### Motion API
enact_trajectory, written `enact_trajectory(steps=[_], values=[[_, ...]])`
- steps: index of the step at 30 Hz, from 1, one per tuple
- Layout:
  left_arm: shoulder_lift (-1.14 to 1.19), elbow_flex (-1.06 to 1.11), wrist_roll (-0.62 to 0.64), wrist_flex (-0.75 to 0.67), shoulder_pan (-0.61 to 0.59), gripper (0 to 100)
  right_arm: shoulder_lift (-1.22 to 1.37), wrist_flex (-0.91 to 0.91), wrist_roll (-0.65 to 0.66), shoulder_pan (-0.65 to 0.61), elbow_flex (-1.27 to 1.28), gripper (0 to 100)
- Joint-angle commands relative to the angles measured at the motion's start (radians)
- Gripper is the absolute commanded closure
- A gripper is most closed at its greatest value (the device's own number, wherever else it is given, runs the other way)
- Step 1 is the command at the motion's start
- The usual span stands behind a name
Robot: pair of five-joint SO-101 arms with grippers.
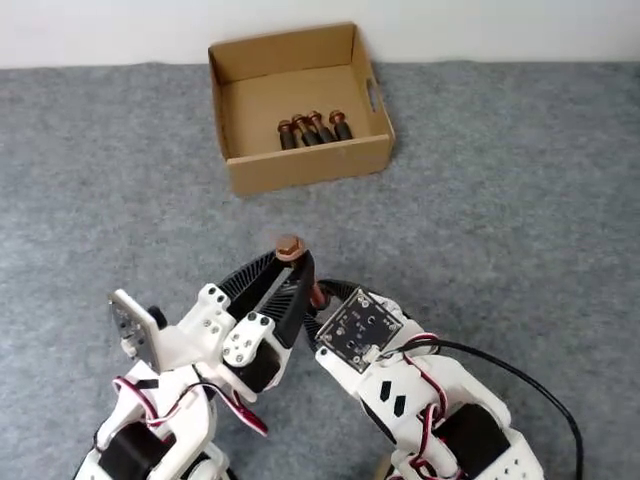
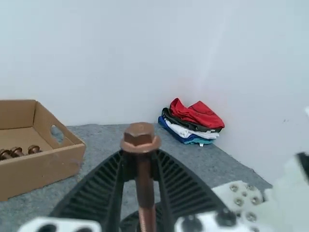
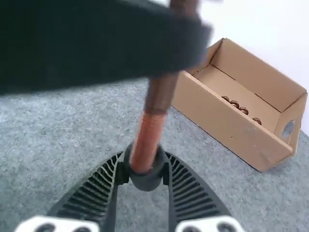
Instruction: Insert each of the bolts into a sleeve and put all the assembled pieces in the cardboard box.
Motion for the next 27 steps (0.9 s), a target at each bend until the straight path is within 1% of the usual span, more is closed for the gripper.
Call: enact_trajectory(steps=[1, 6, 11, 15, 17, 22, 23, 26, 27], values=[[0.006, 0.002, -0.005, 0.008, -0.035, 100, -0.008, -0.03, 0.006, -0.001, -0.063, 99.1], [0.002, -0.013, -0.005, 0.006, -0.106, 100, -0.008, -0.03, 0.005, 0.019, -0.063, 99.1], [0.008, -0.028, -0.005, -0.023, -0.104, 100, -0.008, -0.03, 0.005, 0.016, -0.063, 99.1], [0.009, -0.024, -0.005, -0.015, -0.103, 100, -0.008, -0.03, 0.006, 0.016, -0.063, 99.1], [0.009, -0.016, -0.005, -0.012, -0.08, 100, -0.008, -0.03, 0.006, 0.016, -0.063, 99.1], [0.009, -0.016, -0.005, 0.126, 0.08, 100, -0.008, -0.03, 0.009, 0.021, -0.063, 99.1], [0.009, -0.015, -0.005, 0.152, 0.097, 99, -0.008, -0.03, 0.009, 0.021, -0.063, 99.1], [0.009, -0.015, -0.006, 0.218, 0.098, 99, -0.008, -0.03, 0.009, 0.021, -0.063, 99.1], [0.009, -0.015, -0.006, 0.242, 0.098, 97, -0.008, -0.03, 0.009, 0.021, -0.063, 99.1]])
